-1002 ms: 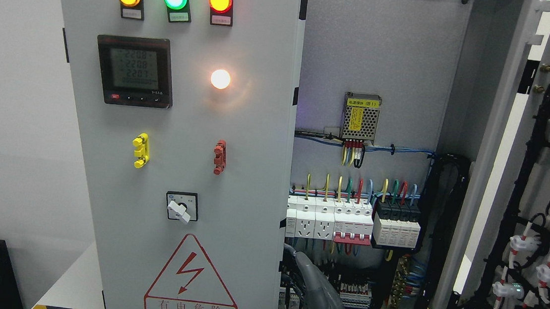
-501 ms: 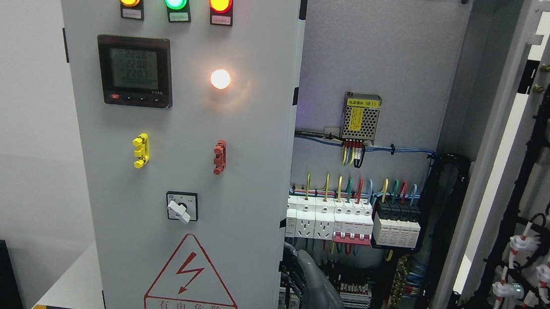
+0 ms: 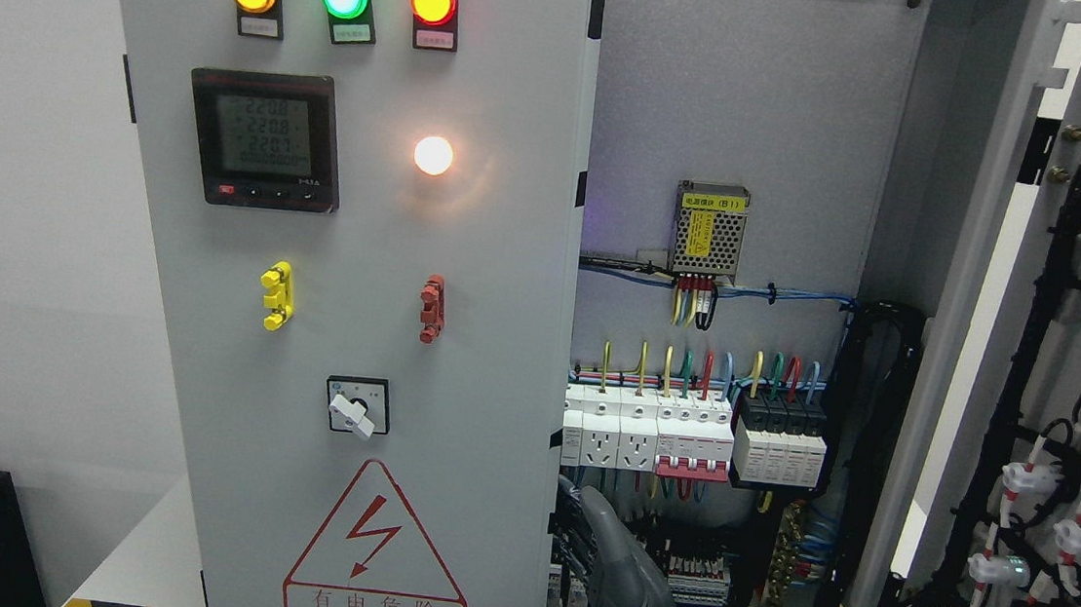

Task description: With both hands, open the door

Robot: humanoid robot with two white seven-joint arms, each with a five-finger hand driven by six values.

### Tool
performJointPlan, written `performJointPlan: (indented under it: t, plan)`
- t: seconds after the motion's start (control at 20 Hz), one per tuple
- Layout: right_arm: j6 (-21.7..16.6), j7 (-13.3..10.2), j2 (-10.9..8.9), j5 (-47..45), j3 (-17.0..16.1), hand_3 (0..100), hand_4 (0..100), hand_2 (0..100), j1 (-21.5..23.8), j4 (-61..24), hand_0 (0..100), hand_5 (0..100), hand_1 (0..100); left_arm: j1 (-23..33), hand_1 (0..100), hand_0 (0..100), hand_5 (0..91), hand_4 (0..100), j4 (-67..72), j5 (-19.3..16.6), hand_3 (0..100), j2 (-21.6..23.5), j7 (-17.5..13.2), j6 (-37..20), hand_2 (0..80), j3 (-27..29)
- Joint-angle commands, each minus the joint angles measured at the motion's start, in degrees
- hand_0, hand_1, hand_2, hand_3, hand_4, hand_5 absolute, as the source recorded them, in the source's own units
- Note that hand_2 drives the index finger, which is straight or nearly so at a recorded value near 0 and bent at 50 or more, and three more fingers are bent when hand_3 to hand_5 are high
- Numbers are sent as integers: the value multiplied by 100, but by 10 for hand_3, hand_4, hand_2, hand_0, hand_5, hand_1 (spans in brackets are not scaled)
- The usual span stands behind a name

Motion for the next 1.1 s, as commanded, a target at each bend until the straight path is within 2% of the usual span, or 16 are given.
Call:
performJointPlan:
  t: [0.0,0.5,0.65,1.05]
  plan:
    - [-2,-1,149,-6,4,0,0,0,-36,57,228,0,0,0,0,0,0,27,-4,0,0,0,0,5,0,0]
    - [-2,8,149,-6,13,0,0,0,-36,58,228,0,0,0,0,0,0,27,-3,0,0,0,0,5,0,0]
    - [7,157,149,-15,4,0,0,0,-36,58,228,0,0,0,0,0,0,27,5,0,0,0,0,5,0,0]
    - [33,210,149,-15,-5,0,0,0,-36,75,228,0,0,0,0,0,0,27,5,0,0,0,0,5,0,0]
